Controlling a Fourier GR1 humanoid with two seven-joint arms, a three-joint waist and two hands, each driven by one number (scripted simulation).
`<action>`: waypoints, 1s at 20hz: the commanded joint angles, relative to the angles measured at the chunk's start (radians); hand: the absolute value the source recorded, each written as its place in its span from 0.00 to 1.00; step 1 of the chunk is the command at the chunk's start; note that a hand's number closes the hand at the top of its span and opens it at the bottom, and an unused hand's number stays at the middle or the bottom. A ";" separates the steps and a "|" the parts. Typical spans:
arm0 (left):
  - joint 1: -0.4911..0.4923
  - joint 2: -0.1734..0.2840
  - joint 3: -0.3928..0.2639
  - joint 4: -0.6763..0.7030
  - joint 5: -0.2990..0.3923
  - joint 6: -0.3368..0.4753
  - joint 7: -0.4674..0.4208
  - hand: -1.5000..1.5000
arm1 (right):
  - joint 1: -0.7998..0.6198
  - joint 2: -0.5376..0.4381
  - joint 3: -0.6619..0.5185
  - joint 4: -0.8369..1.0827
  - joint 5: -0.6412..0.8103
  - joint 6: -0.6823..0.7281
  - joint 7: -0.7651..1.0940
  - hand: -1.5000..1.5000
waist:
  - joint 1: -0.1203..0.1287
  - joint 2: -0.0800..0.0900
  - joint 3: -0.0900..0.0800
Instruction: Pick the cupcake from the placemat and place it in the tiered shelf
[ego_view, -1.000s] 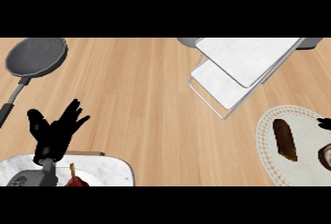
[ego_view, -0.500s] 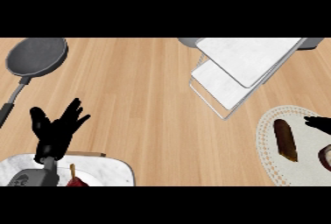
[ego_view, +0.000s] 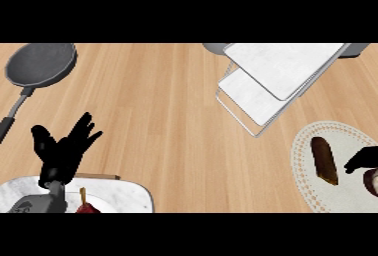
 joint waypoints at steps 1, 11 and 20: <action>-0.001 0.004 0.011 0.021 0.003 0.001 0.071 0.50 | 0.031 0.030 0.023 -0.001 0.044 -0.046 -0.078 1.00 | -0.004 0.009 0.002; 0.079 0.001 0.009 -0.005 -0.016 -0.020 0.021 0.50 | 0.076 0.071 0.045 -0.229 -0.040 0.126 0.012 1.00 | -0.014 0.003 -0.001; 0.076 -0.013 0.011 -0.005 -0.026 0.008 0.039 0.50 | 0.099 0.240 0.016 -0.723 -0.227 0.325 0.352 1.00 | -0.050 -0.006 -0.003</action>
